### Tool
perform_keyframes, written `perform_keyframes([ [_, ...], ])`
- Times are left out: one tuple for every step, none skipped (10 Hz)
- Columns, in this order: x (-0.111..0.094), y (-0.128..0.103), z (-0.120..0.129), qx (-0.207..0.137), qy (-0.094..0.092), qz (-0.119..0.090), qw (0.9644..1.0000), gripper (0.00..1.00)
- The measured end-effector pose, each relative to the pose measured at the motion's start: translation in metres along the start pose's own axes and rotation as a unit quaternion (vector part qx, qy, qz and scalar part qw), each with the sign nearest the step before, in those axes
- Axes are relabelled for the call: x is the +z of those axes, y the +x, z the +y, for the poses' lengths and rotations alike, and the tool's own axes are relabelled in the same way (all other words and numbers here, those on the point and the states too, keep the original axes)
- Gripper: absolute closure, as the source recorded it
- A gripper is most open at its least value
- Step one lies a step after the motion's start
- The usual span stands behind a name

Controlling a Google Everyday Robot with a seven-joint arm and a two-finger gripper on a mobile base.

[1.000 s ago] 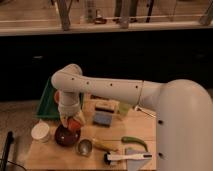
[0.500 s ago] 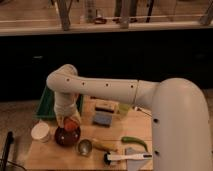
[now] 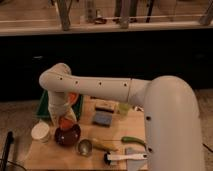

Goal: Place apple in paper cup

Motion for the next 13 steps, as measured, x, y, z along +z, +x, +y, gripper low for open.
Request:
perform_keyframes([
  [0.001,0.002,-0.009,-0.011,-0.001,-0.002,0.9999,0.99],
  [0.002,0.003,-0.016,-0.021,-0.001,-0.004,0.9998,0.99],
  [0.004,0.005,-0.022,-0.032,-0.002,-0.006,0.9995,0.99],
  [0.006,0.007,-0.028,-0.041,-0.002,-0.008,0.9991,0.99],
  [0.008,0.007,-0.033,-0.048,-0.003,-0.009,0.9988,0.99],
  [0.009,0.008,-0.038,-0.056,-0.003,-0.011,0.9983,0.99],
  [0.01,0.009,-0.04,-0.061,-0.003,-0.01,0.9981,0.99],
  [0.011,0.01,-0.043,-0.066,-0.004,-0.01,0.9978,0.99],
  [0.012,0.011,-0.045,-0.071,-0.003,-0.008,0.9975,0.99],
  [0.012,0.013,-0.048,-0.075,-0.002,-0.007,0.9972,0.99],
  [0.012,0.014,-0.053,-0.081,-0.001,-0.005,0.9967,0.99],
  [0.012,0.016,-0.057,-0.085,0.0,-0.005,0.9964,0.99],
  [0.012,0.017,-0.061,-0.09,0.001,-0.004,0.9959,0.99],
])
